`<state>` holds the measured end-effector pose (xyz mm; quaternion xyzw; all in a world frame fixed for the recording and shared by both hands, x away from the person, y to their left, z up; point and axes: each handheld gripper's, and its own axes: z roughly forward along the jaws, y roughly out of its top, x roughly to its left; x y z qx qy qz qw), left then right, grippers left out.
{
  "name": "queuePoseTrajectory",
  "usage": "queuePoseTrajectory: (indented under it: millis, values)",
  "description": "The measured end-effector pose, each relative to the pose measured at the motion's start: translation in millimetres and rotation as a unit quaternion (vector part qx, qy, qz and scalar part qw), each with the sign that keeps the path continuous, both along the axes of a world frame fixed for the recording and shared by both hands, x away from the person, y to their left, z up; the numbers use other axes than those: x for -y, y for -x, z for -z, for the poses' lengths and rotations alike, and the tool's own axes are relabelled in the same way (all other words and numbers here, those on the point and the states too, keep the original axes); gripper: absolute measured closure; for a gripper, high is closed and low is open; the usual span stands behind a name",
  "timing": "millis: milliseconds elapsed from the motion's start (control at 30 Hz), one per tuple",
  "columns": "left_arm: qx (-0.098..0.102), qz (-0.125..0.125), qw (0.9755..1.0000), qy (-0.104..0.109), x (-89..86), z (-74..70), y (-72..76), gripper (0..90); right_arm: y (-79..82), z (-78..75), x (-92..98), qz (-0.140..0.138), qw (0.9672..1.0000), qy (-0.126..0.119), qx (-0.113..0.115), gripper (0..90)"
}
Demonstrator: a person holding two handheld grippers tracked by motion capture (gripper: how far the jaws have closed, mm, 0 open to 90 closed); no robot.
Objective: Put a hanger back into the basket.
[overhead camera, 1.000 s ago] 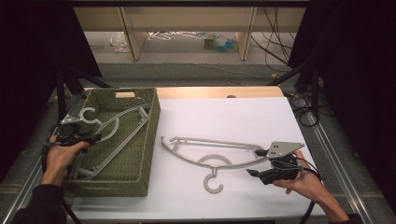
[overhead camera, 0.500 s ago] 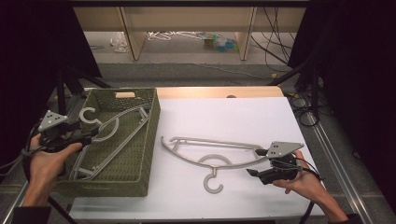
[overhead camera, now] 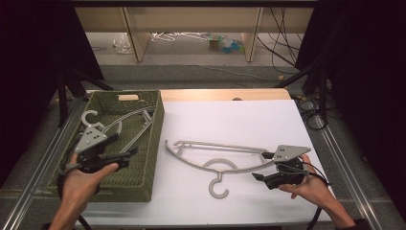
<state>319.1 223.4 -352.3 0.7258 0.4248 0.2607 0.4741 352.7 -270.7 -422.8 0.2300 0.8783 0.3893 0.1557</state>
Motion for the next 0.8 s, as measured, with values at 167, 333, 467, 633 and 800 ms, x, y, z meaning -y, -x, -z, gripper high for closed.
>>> queuePoseTrajectory:
  millis: [167, 333, 467, 633, 800]
  values:
    - [0.010, 0.030, 0.9995, 0.008, 32.5, 10.9, 1.4, 21.3, -2.0, 0.7, -0.4, 0.002, 1.0000, -0.005, 0.000, 20.9]
    - [0.016, 0.052, 0.9985, 0.003, 49.8, 16.8, 4.3, 20.7, -3.0, 1.7, -0.2, 0.003, 1.0000, -0.003, 0.001, 20.5]
    - [0.025, 0.078, 0.9966, 0.001, 66.6, 23.4, 6.4, 20.4, -3.0, 1.8, 0.5, 0.005, 1.0000, -0.004, -0.003, 20.1]
    - [0.014, 0.089, 0.9959, 0.005, 79.0, 35.0, 8.3, 20.4, -2.3, 1.1, 0.6, 0.004, 1.0000, -0.006, 0.001, 20.1]
    - [0.013, 0.098, 0.9951, 0.010, 86.8, 42.5, 12.4, 20.4, -2.4, 1.3, 0.5, 0.004, 1.0000, -0.006, 0.000, 20.0]
